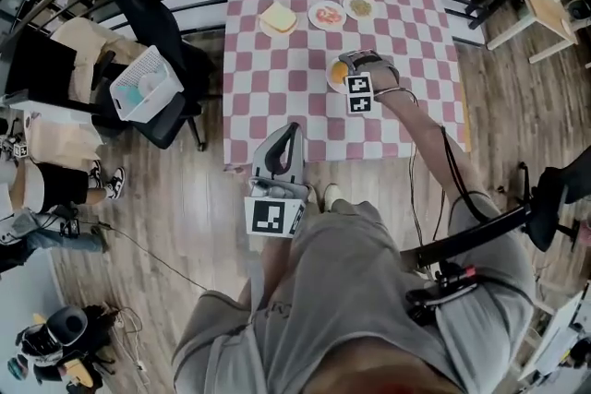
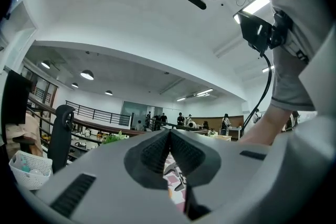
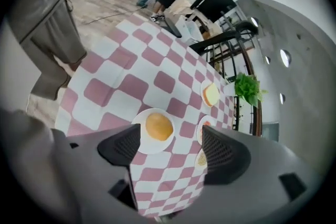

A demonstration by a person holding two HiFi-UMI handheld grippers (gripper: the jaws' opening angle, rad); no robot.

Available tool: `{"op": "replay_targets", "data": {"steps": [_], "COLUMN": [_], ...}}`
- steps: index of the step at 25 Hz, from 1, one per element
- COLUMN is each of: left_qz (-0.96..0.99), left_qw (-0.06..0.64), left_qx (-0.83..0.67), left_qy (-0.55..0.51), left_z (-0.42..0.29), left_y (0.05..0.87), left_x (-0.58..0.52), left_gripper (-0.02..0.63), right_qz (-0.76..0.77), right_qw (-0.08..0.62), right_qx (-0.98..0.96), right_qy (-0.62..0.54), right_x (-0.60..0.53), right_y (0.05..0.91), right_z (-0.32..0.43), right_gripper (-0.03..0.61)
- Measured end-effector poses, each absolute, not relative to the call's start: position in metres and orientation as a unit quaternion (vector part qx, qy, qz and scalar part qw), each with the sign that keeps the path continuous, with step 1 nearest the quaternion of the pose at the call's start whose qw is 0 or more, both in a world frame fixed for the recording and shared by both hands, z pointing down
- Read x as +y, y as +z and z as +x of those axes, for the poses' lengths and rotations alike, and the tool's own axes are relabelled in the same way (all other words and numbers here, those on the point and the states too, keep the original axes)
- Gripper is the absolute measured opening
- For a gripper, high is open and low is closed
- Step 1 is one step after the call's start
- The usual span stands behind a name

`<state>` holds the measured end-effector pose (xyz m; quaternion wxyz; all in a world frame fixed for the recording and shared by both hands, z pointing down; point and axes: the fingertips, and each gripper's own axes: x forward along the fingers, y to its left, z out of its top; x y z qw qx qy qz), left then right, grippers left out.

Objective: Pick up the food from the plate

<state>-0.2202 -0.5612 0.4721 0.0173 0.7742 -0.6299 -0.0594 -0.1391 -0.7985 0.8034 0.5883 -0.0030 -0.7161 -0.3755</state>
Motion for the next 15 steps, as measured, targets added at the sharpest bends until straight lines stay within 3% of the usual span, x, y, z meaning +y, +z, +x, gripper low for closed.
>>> {"op": "replay_targets", "data": {"steps": [15], "left_qz": [0.74], "left_qw": [0.036], "left_qx": [-0.672], "left_qy": [-0.021], "left_z": [-0.256], "left_y": [0.497], "left_x": [-0.555], "left_gripper": [0.009], "right_qz": [-0.172], "right_qw": [0.623], "right_qx": [-0.596], "right_qy": [-0.476], "right_x": [-0.842], "right_y": [0.92], "right_z": [-0.138], "right_gripper": [0.374]}}
